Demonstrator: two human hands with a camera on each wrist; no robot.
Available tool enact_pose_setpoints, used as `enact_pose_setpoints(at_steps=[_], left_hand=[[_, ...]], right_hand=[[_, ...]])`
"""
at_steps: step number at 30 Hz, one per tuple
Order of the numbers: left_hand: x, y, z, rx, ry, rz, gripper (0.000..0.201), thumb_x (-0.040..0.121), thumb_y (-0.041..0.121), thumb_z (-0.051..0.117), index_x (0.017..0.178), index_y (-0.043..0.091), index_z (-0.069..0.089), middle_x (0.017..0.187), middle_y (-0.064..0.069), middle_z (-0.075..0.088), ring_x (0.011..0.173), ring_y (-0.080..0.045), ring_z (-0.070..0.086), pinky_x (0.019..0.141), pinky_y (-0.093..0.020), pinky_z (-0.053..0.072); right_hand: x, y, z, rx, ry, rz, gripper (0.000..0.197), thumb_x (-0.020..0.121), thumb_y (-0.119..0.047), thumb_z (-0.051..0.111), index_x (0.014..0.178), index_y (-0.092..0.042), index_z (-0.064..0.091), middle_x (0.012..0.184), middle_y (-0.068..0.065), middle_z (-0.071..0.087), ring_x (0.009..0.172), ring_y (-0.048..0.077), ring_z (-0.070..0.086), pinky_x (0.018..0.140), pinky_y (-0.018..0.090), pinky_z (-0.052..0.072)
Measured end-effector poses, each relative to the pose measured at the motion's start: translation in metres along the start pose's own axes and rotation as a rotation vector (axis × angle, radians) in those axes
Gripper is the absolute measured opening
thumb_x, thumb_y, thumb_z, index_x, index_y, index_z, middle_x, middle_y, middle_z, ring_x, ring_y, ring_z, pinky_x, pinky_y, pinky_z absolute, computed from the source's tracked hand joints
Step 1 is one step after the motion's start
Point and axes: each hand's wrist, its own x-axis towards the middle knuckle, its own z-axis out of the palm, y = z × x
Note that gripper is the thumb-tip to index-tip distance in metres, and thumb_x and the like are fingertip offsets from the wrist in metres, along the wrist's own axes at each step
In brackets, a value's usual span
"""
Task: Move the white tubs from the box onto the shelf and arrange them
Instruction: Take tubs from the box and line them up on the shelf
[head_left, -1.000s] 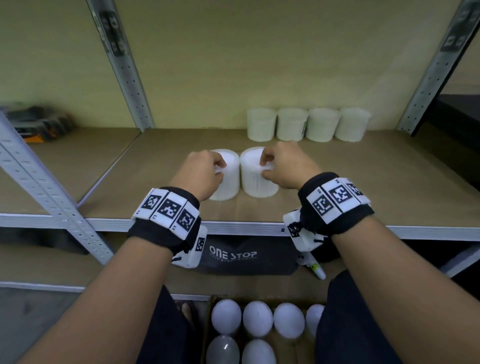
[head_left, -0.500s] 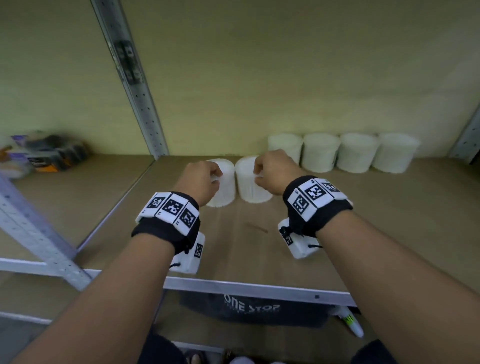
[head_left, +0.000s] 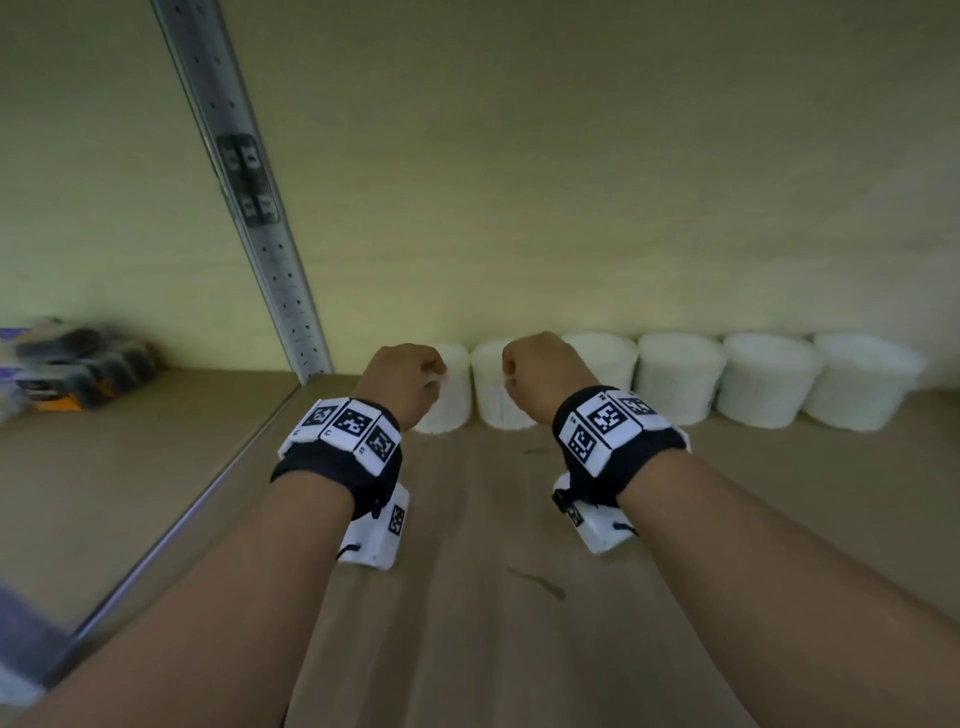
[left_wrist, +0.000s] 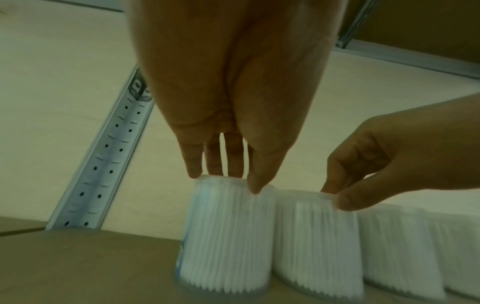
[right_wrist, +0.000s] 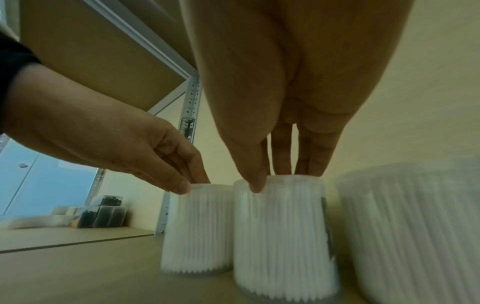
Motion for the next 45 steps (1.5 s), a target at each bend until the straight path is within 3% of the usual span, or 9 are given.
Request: enact_pose_setpoints(at_steps=[4, 9, 16, 21, 24, 26, 31, 35, 45], left_hand=[[0.016, -0.002, 0.002, -0.021, -0.004, 0.03, 0.03, 0.094, 0.012, 0.052, 0.121, 0.01, 0.064, 0.131, -0.007, 0.059, 0.12, -0.025, 0.054, 0.097, -0.026, 0.039], [0.028, -0.008, 0.009, -0.105, 0.036, 0.033, 0.028, 0.093, 0.014, 0.054, 0.119, 0.014, 0.066, 0.131, -0.003, 0.06, 0.122, -0.022, 0.054, 0.088, -0.013, 0.03], [0.03, -0.017, 0.013, -0.13, 0.03, 0.056, 0.029, 0.094, 0.017, 0.055, 0.122, 0.017, 0.064, 0.135, 0.0, 0.058, 0.125, -0.02, 0.052, 0.092, -0.013, 0.029], [0.029, -0.019, 0.005, -0.043, -0.069, 0.1, 0.038, 0.094, 0.016, 0.055, 0.132, 0.018, 0.054, 0.142, -0.002, 0.051, 0.129, -0.02, 0.047, 0.1, -0.02, 0.032], [0.024, -0.017, -0.007, -0.006, -0.164, 0.114, 0.053, 0.094, 0.021, 0.055, 0.145, 0.018, 0.038, 0.154, -0.003, 0.034, 0.141, -0.02, 0.033, 0.111, -0.025, 0.025], [0.016, -0.012, -0.013, -0.062, -0.113, 0.125, 0.055, 0.094, 0.022, 0.056, 0.145, 0.015, 0.036, 0.155, -0.005, 0.03, 0.142, -0.018, 0.029, 0.112, -0.023, 0.021], [-0.026, 0.021, -0.021, -0.141, -0.075, 0.155, 0.051, 0.092, 0.023, 0.059, 0.141, 0.016, 0.043, 0.143, -0.004, 0.045, 0.13, -0.02, 0.043, 0.105, -0.023, 0.031], [-0.072, 0.048, -0.025, -0.139, -0.108, 0.157, 0.046, 0.09, 0.026, 0.059, 0.134, 0.016, 0.05, 0.132, -0.005, 0.051, 0.12, -0.019, 0.05, 0.101, -0.026, 0.039], [-0.208, 0.093, -0.043, -0.127, -0.136, 0.217, 0.044, 0.089, 0.034, 0.059, 0.129, 0.019, 0.053, 0.13, 0.0, 0.053, 0.119, -0.016, 0.05, 0.098, -0.027, 0.04]], right_hand=[[0.014, 0.007, 0.008, -0.014, 0.009, 0.006, 0.023, 0.092, -0.001, 0.047, 0.102, -0.001, 0.067, 0.105, 0.015, 0.065, 0.101, 0.028, 0.058, 0.081, 0.034, 0.049], [0.021, 0.012, 0.011, -0.033, 0.027, 0.007, 0.023, 0.091, -0.002, 0.044, 0.1, -0.002, 0.065, 0.104, 0.015, 0.063, 0.102, 0.029, 0.054, 0.082, 0.036, 0.047], [0.02, 0.013, 0.009, -0.055, -0.012, 0.01, 0.021, 0.092, -0.005, 0.046, 0.106, -0.002, 0.062, 0.109, 0.015, 0.061, 0.107, 0.029, 0.052, 0.078, 0.032, 0.041], [0.015, 0.012, 0.0, -0.055, -0.112, 0.027, 0.029, 0.094, -0.01, 0.048, 0.121, -0.003, 0.057, 0.125, 0.015, 0.056, 0.117, 0.028, 0.049, 0.095, 0.036, 0.045], [0.002, 0.017, -0.011, -0.024, -0.185, 0.012, 0.055, 0.096, -0.029, 0.051, 0.145, -0.011, 0.037, 0.148, 0.01, 0.041, 0.135, 0.025, 0.039, 0.11, 0.036, 0.036], [-0.013, 0.02, -0.022, 0.004, -0.17, 0.03, 0.062, 0.095, -0.034, 0.051, 0.15, -0.015, 0.03, 0.152, 0.006, 0.036, 0.138, 0.023, 0.035, 0.114, 0.035, 0.032], [-0.067, 0.02, -0.05, 0.023, -0.097, 0.058, 0.05, 0.092, -0.034, 0.054, 0.137, -0.015, 0.047, 0.132, 0.007, 0.054, 0.123, 0.026, 0.051, 0.1, 0.037, 0.045], [-0.126, 0.007, -0.07, 0.033, -0.115, 0.087, 0.053, 0.091, -0.032, 0.053, 0.141, -0.016, 0.042, 0.137, 0.007, 0.05, 0.125, 0.024, 0.048, 0.102, 0.036, 0.044], [-0.254, -0.025, -0.087, 0.068, -0.127, 0.166, 0.05, 0.089, -0.036, 0.056, 0.135, -0.02, 0.049, 0.137, 0.003, 0.052, 0.126, 0.02, 0.049, 0.104, 0.035, 0.044]])
